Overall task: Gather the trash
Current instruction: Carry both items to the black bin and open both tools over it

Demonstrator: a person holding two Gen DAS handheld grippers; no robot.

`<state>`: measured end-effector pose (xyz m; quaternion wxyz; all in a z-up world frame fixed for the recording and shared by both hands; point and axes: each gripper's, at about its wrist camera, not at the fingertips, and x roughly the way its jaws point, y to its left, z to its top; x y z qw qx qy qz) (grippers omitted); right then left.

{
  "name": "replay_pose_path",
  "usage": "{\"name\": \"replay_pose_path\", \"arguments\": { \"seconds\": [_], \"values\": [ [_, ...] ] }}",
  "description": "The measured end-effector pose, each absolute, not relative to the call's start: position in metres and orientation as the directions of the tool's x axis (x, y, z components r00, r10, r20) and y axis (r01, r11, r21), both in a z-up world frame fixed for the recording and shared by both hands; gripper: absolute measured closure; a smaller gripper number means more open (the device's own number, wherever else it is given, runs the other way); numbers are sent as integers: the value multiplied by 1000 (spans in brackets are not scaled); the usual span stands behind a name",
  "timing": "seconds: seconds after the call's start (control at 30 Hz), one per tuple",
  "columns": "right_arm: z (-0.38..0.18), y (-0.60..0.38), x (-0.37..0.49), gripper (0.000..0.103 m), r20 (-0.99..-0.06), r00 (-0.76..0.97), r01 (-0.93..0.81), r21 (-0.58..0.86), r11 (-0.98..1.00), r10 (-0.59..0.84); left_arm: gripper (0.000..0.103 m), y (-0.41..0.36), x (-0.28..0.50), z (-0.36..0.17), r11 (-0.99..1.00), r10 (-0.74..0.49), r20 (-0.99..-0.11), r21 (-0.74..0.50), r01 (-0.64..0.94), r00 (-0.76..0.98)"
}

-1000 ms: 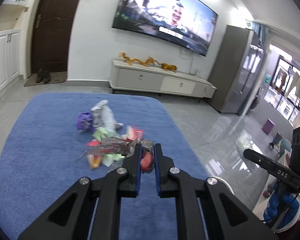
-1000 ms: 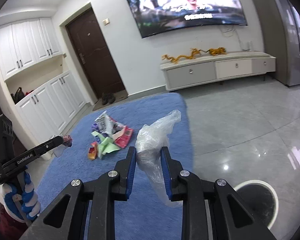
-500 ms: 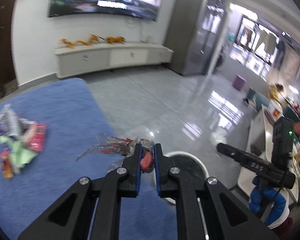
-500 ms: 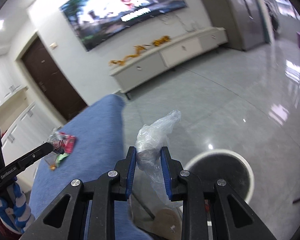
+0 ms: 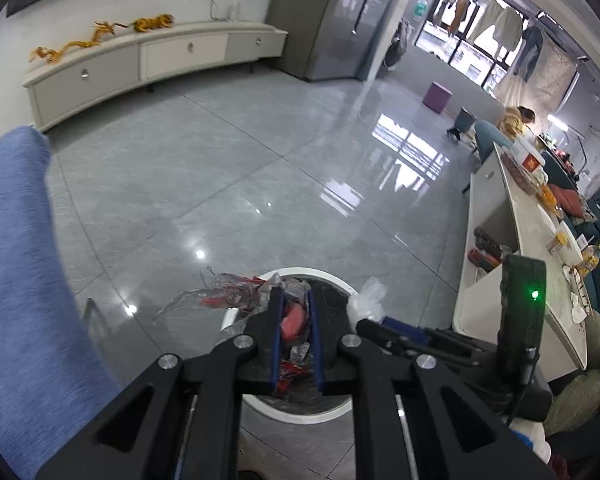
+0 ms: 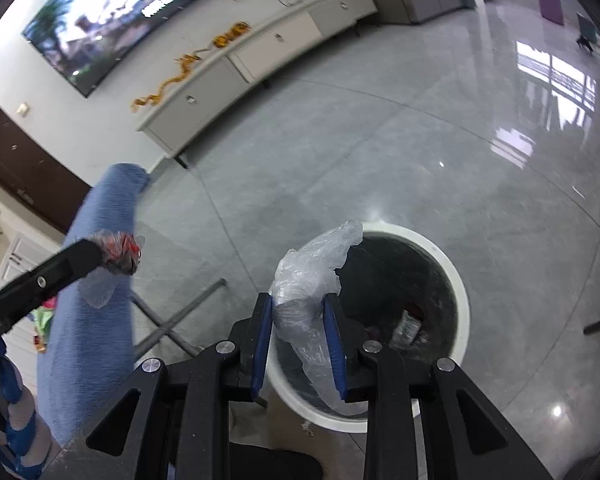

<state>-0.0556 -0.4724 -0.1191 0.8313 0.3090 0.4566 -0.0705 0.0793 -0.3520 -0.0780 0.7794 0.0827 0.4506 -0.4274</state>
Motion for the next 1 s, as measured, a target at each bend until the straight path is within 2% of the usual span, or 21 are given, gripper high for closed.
{"name": "replay_pose_path", "arguments": {
  "seconds": [0.1,0.17,0.23,0.27,0.37,0.7,0.93,1.0],
  "values": [
    [-131,-481,-58,77,-820,548,434,445,784,162,91,-370,86,-93,597,-600,-783,-304,742,162],
    [-137,-484,-60,68,-831,534,459,440,772,157,91,-376,88,-100,591,-601,-788,-323,740,135],
    [-142,-490,-62,52,-837,527,479,438,761,150,88,-381,89,-106,587,-598,-794,-337,736,113],
    [-143,-492,-64,52,-839,525,486,436,758,147,83,-383,88,-107,587,-597,-795,-340,735,109],
    [-145,-495,-67,52,-846,516,499,424,756,134,46,-383,89,-109,591,-604,-789,-347,728,113],
    [-124,-490,-76,51,-845,531,520,391,759,72,45,-367,87,-95,615,-615,-772,-339,712,164],
    [-97,-480,-84,46,-823,566,497,387,777,48,45,-326,72,-62,681,-580,-747,-226,696,325],
    [-87,-474,-83,43,-815,578,481,383,789,43,41,-310,68,-51,717,-555,-735,-186,672,390]
  ]
}}
